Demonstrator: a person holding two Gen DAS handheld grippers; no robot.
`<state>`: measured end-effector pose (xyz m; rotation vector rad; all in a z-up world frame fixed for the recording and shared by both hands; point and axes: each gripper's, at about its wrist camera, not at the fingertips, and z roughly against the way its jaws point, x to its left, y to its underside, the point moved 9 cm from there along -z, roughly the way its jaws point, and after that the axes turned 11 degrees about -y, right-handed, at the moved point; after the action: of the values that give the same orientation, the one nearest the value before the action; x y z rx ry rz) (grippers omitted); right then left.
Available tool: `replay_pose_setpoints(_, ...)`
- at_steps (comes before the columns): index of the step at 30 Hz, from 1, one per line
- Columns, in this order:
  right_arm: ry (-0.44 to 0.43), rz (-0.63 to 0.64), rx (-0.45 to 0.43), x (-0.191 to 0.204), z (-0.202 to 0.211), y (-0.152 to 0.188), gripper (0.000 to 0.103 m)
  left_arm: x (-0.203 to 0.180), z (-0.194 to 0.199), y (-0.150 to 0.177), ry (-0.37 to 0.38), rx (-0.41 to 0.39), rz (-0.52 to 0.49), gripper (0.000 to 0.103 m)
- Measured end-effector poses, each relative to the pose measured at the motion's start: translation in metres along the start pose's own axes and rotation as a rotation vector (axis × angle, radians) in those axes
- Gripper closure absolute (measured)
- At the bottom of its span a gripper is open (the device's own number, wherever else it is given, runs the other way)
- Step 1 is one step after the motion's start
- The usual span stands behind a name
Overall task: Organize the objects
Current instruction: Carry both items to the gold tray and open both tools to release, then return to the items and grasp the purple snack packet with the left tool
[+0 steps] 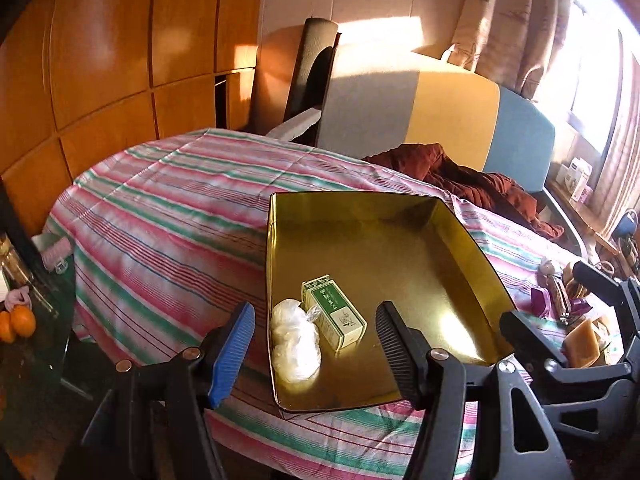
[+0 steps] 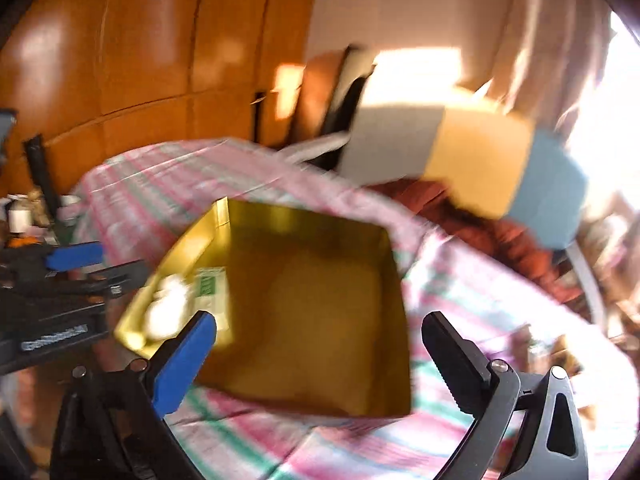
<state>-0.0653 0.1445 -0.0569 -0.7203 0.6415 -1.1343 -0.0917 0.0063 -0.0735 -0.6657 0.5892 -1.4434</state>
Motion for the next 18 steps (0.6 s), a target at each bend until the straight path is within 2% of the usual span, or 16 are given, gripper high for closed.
replay_pose_setpoints(1,0.031,0.012,0.006,-0.001,-0.001,0.001,0.000,-0.001,0.001,0.000,0.002,-0.001,-0.002,0.039)
replay_pose_setpoints(5,-0.011,-0.019,0.040,-0.002,-0.006,0.008,0.000,-0.005,0.005,0.002,-0.003,-0.006,-0.017,0.039)
replay_pose_setpoints(14,-0.111,-0.185,-0.008,-0.015,0.005,0.024,0.002,-0.018,0.011,0.006,0.005,-0.009,-0.064,0.039)
replay_pose_setpoints(18,-0.112,-0.224,-0.024,-0.023,0.011,0.027,0.001,-0.026,0.014,0.008,0.009,-0.014,-0.091,0.039)
